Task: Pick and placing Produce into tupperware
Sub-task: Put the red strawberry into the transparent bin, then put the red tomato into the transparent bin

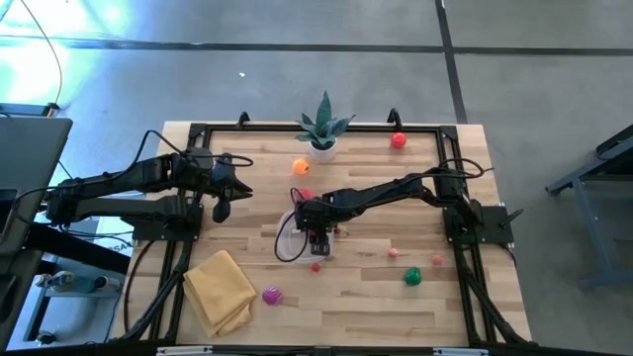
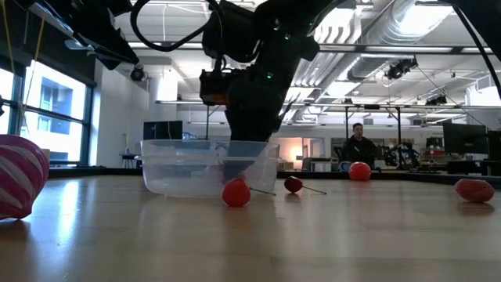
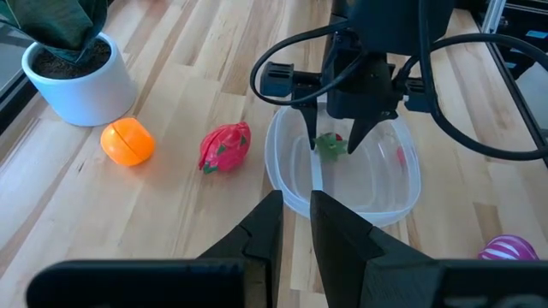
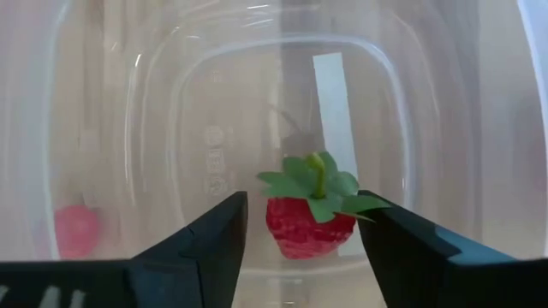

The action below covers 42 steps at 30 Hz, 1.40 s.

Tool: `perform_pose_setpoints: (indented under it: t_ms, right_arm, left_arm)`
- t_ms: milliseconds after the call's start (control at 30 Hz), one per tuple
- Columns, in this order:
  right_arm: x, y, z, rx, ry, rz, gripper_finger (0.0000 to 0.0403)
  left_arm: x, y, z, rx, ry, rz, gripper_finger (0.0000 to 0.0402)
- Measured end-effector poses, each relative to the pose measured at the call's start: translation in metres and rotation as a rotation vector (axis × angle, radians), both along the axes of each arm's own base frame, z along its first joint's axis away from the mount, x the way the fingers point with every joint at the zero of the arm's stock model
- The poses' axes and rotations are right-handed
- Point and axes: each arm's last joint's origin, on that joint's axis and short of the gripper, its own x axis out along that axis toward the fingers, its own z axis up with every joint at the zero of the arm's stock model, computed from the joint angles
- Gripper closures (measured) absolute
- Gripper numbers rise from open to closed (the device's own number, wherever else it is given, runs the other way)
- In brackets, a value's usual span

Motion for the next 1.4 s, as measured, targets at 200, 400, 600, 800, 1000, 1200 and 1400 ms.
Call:
perform_pose_setpoints:
  t_ms: [200, 400, 600, 800, 1000, 1200, 1400]
  right_arm:
    - [0.0, 0.001, 0.001, 0.0, 0.001, 0.002, 0.0192]
    - [-0.004, 0.001, 0.016, 0.001, -0.021, 0.003, 0.0192]
    - [-0.006, 0.007, 0.043, -0.014, -0.056, 0.008, 0.0192]
    - [-0.014, 0.013, 0.061, -0.064, -0.052, -0.007, 0.0192]
    - [-0.032, 0.013, 0.07, -0.157, 0.047, -0.114, 0.0192]
    - [-0.048, 0.01, 0.078, -0.271, 0.13, -0.231, 0.0192]
    - [-0.06, 0.006, 0.079, -0.358, 0.218, -0.339, 0.0192]
  left_arm:
    - [0.0, 0.0, 0.0, 0.0, 0.0, 0.001, 0.0348]
    - [0.0, 0.0, 0.0, 0.0, 0.0, 0.0, 0.0348]
    - [0.0, 0.0, 0.0, 0.0, 0.0, 0.001, 0.0348]
    - [0.0, 0.0, 0.0, 0.0, 0.0, 0.001, 0.0348]
    - [0.0, 0.0, 0.0, 0.0, 0.0, 0.0, 0.0348]
    - [0.0, 0.0, 0.0, 0.0, 0.0, 0.0, 0.0348]
    - [0.0, 0.0, 0.0, 0.0, 0.0, 0.0, 0.0348]
